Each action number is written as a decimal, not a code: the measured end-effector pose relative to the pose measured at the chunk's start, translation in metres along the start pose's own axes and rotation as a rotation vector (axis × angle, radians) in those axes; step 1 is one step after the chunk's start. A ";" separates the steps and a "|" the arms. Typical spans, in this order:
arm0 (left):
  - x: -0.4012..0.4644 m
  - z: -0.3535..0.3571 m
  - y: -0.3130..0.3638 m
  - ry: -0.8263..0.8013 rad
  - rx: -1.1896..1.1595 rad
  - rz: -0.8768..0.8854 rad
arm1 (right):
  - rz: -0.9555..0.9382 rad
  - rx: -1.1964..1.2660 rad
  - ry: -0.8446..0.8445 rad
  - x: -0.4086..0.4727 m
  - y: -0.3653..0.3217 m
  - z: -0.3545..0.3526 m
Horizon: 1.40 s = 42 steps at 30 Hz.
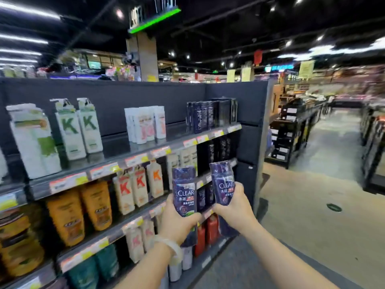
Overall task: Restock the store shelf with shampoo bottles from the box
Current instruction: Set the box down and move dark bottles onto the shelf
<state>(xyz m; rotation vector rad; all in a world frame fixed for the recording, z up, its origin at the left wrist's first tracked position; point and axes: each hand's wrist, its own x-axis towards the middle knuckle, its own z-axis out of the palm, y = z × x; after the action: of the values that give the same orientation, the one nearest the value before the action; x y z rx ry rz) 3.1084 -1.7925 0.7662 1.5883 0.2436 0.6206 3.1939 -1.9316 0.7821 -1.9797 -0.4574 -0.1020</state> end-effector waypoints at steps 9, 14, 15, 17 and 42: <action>0.108 0.142 -0.010 -0.046 0.085 0.022 | 0.030 -0.001 0.047 0.129 0.080 -0.094; 0.194 0.187 -0.027 -0.037 0.115 0.083 | 0.018 0.001 0.050 0.219 0.115 -0.101; 0.215 0.194 -0.031 -0.034 0.109 0.100 | 0.007 0.003 0.057 0.241 0.121 -0.100; 0.259 0.205 -0.037 -0.020 0.090 0.124 | -0.014 0.012 0.069 0.290 0.128 -0.094; 0.603 0.281 -0.054 0.466 0.203 0.191 | -0.388 0.237 -0.244 0.745 0.106 -0.001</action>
<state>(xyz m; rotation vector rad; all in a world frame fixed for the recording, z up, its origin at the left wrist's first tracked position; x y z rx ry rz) 3.7649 -1.7200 0.8594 1.6552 0.5175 1.1456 3.9199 -1.7690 0.8946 -1.6570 -0.9651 -0.0465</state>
